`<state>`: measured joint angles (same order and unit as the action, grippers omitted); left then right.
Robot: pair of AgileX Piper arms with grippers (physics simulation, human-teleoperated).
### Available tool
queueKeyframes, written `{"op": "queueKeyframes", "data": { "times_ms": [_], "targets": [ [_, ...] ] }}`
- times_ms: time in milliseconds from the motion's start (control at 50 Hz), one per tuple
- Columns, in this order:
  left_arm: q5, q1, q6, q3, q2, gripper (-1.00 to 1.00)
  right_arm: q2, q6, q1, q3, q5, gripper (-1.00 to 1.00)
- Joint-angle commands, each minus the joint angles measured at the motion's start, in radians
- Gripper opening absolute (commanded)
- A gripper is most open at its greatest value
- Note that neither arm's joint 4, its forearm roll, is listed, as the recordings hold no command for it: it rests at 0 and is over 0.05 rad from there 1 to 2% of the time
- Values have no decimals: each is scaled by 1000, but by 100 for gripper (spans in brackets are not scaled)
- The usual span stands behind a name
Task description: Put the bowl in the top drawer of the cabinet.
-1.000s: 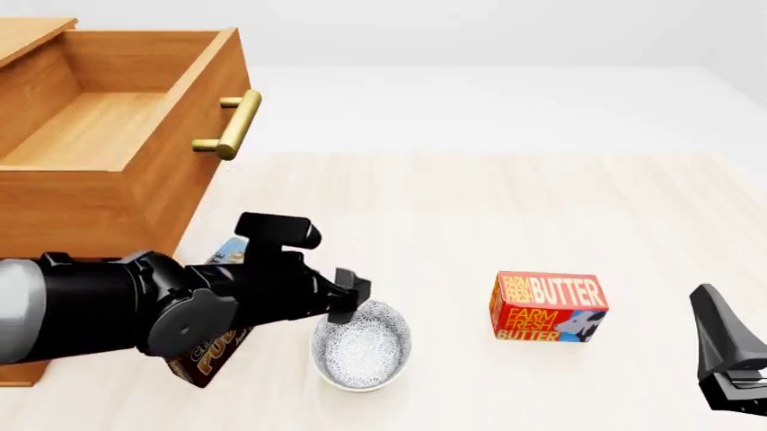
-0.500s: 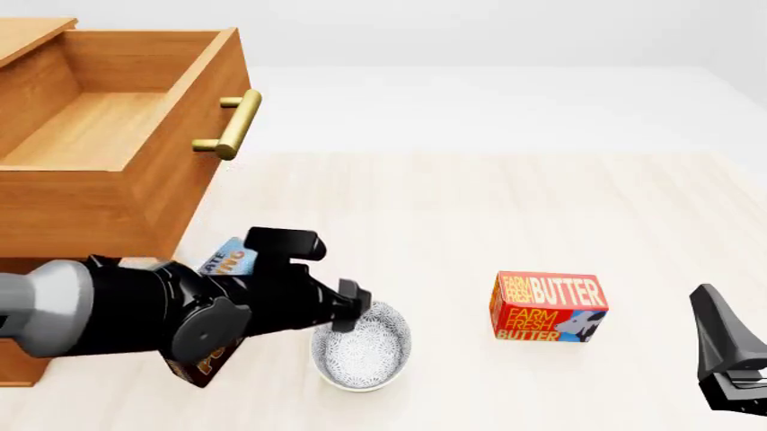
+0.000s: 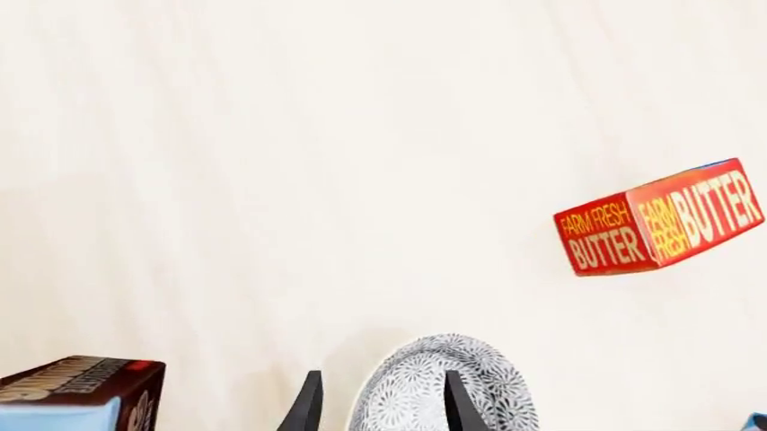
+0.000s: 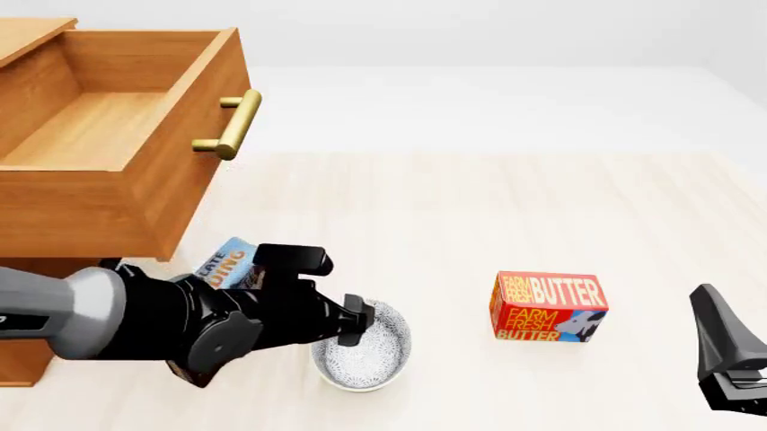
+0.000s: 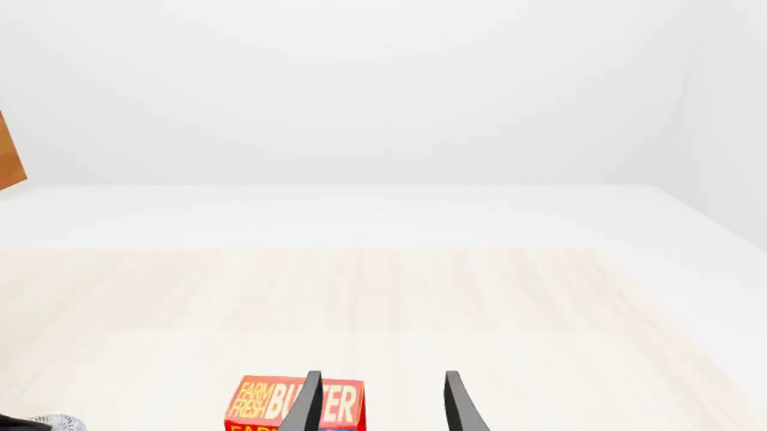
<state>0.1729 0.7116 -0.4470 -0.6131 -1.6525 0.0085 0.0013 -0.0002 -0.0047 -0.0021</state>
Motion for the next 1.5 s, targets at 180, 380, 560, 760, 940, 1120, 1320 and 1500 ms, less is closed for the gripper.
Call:
{"op": "queueKeyframes", "data": {
  "times_ms": [180,380,560,760,940,1120,1320,1500],
  "targets": [
    [34,-3,-18,9,-49,100,-1,0,0,0,0,100],
    [40,-4,-11,20,-35,-100,-1,0,0,0,0,100],
    [37,-11,9,21,-23,-100,-1,0,0,0,0,100],
    [12,-10,59,25,35,-100,-1,0,0,0,0,100],
    [-6,-2,89,29,72,-100,-1,0,0,0,0,100],
    [-9,9,103,31,91,-100,-1,0,0,0,0,100],
    [-20,27,122,42,134,-100,-1,0,0,0,0,100],
    [-41,37,139,50,186,-100,-1,0,0,0,0,100]
  ]
}}
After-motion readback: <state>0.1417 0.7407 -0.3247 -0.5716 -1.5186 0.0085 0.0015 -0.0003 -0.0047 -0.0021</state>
